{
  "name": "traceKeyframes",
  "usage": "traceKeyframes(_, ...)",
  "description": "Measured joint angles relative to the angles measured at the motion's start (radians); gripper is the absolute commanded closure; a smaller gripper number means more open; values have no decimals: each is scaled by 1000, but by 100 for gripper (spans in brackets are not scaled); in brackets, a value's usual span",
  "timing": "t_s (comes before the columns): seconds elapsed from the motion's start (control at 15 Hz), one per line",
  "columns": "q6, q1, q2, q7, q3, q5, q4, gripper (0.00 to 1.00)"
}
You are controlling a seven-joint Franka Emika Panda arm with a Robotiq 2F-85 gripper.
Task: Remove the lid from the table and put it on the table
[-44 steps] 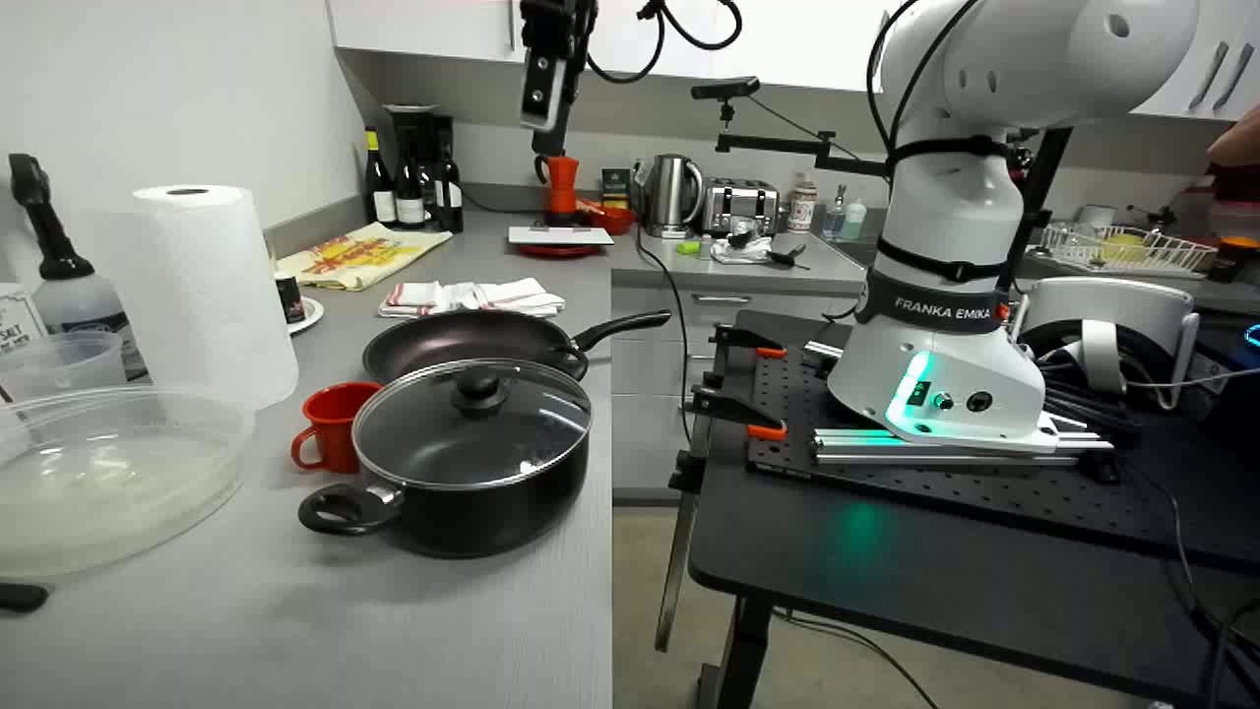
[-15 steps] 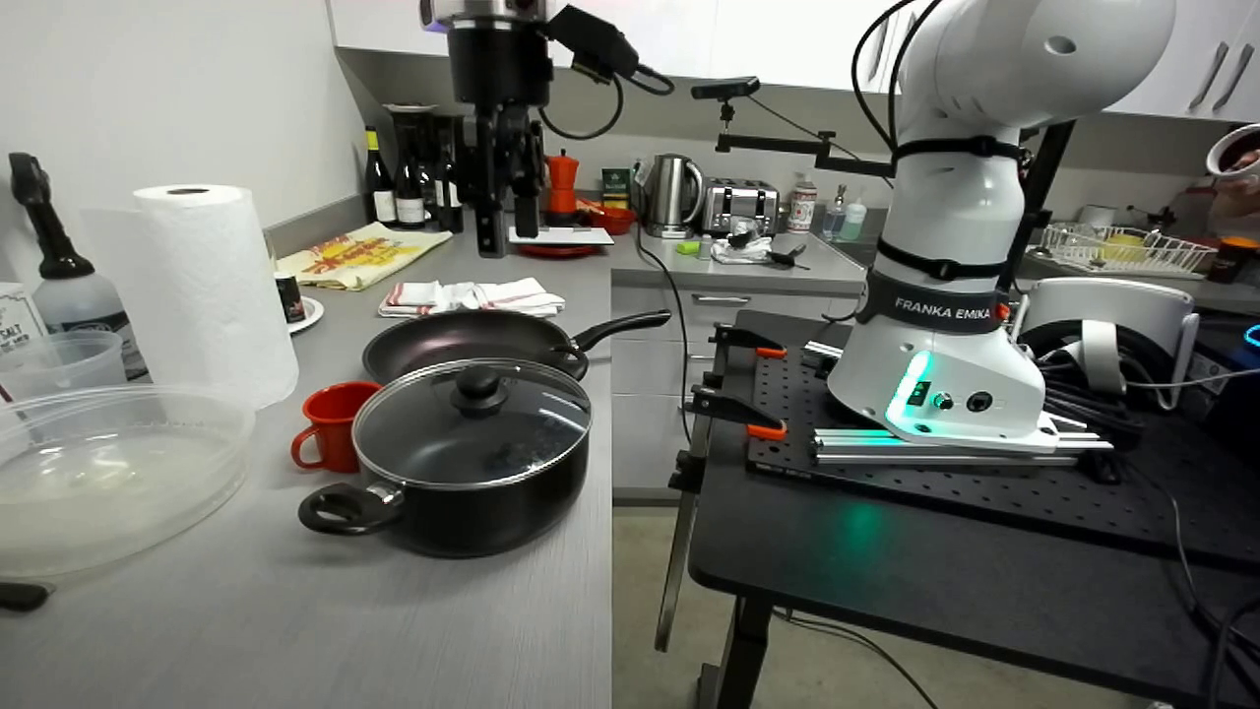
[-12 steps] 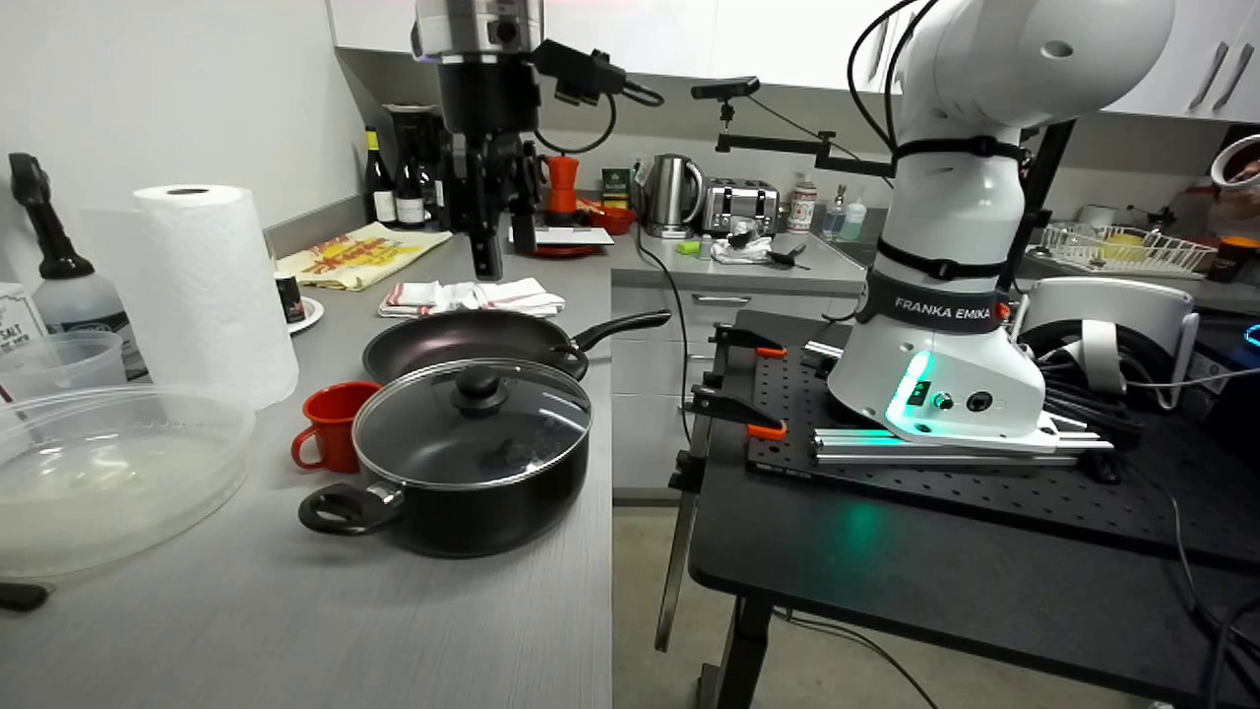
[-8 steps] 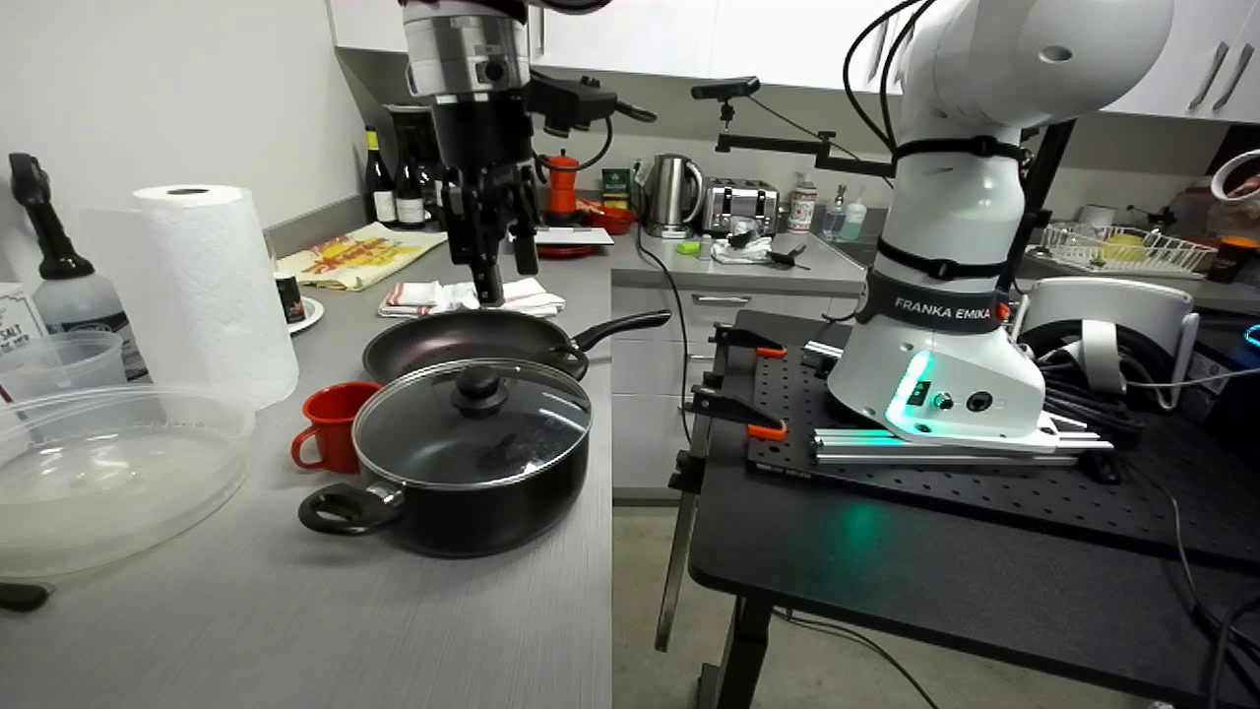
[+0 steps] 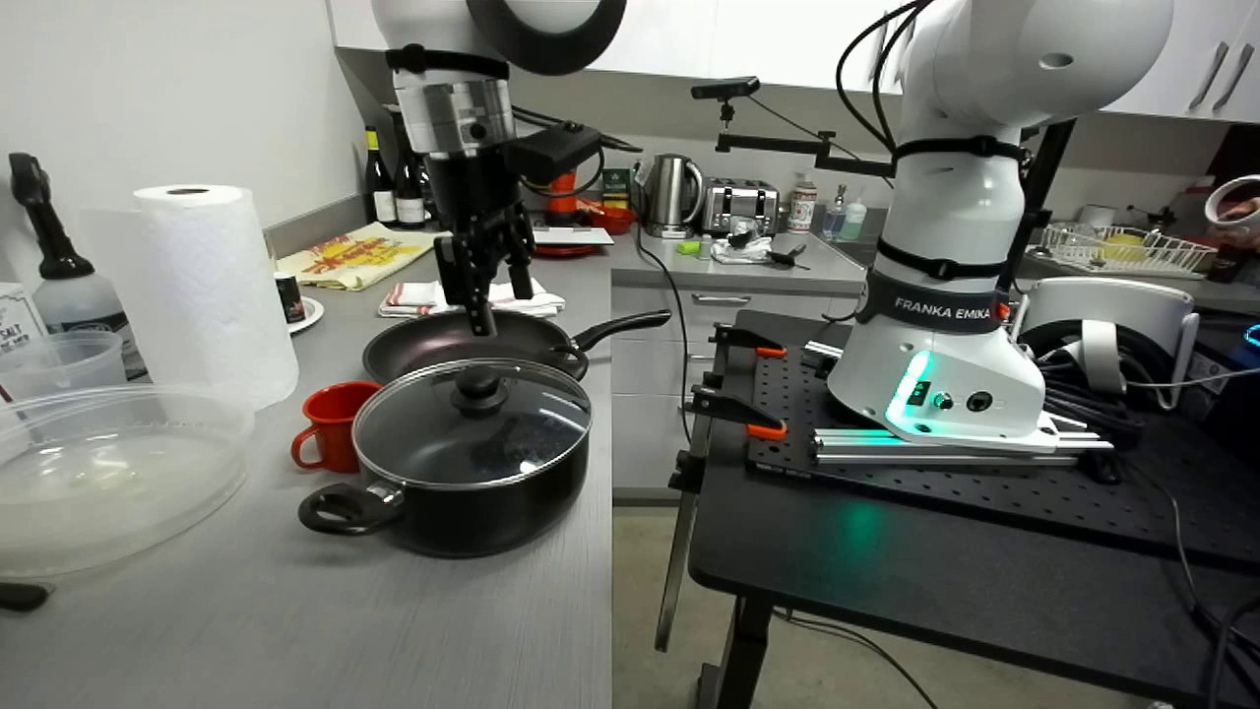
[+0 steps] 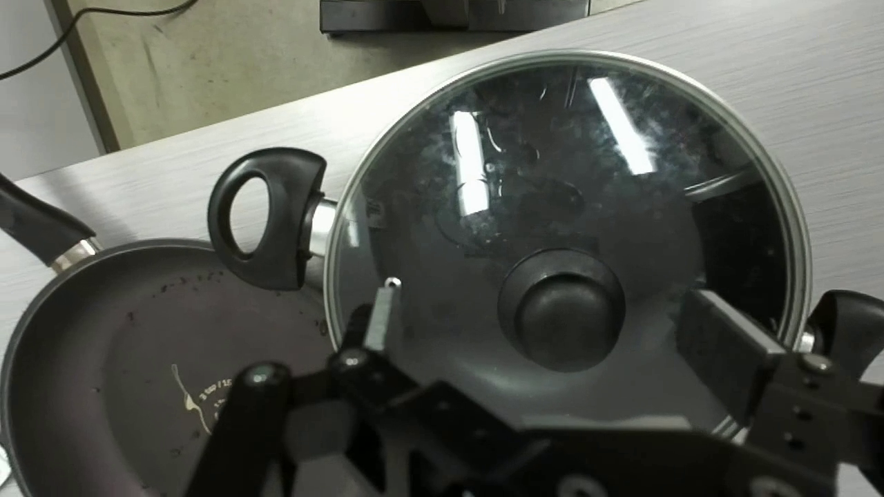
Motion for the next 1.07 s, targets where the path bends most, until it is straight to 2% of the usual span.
traceKeyframes(0.4, 49, 17, 97, 76, -45, -86, 47, 0)
traceKeyframes(1.07, 80, 79, 200, 77, -84, -95, 116, 0)
